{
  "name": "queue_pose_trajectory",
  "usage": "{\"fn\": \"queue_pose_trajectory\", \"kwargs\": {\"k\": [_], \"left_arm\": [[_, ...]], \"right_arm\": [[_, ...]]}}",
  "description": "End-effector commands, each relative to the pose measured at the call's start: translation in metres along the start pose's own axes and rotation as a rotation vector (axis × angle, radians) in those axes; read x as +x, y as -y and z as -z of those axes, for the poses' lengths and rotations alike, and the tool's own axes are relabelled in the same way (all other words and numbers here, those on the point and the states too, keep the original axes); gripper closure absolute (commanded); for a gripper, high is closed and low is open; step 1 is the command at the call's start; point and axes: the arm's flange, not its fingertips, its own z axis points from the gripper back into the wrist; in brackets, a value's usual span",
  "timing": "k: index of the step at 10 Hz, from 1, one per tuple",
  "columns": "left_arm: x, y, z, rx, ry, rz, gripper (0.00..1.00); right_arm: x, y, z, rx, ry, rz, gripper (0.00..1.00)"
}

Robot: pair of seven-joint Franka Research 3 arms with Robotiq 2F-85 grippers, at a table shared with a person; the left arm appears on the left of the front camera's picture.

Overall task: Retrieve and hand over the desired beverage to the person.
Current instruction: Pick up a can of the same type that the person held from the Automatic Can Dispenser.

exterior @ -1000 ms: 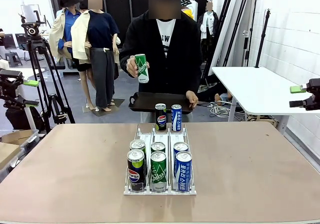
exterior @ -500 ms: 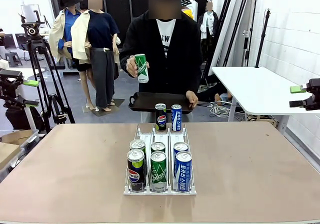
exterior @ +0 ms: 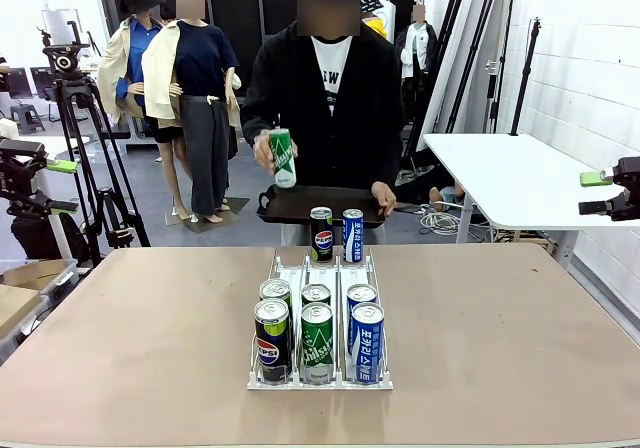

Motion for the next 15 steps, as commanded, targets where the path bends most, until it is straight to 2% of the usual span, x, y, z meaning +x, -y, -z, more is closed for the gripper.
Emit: {"fn": "queue_pose_trajectory", "kwargs": {"k": [1,15], "left_arm": [[0.0003,0.0015,-0.0005,0.0,0.001,-0.009,0.0],[0.0003,0.0015,-0.0005,0.0,0.001,-0.009,0.0]], "right_arm": [[-0.0016,0.0006,0.0007,0.013,0.004,0.003,0.0],[-0.0016,0.0006,0.0007,0.013,0.004,0.003,0.0]]}}
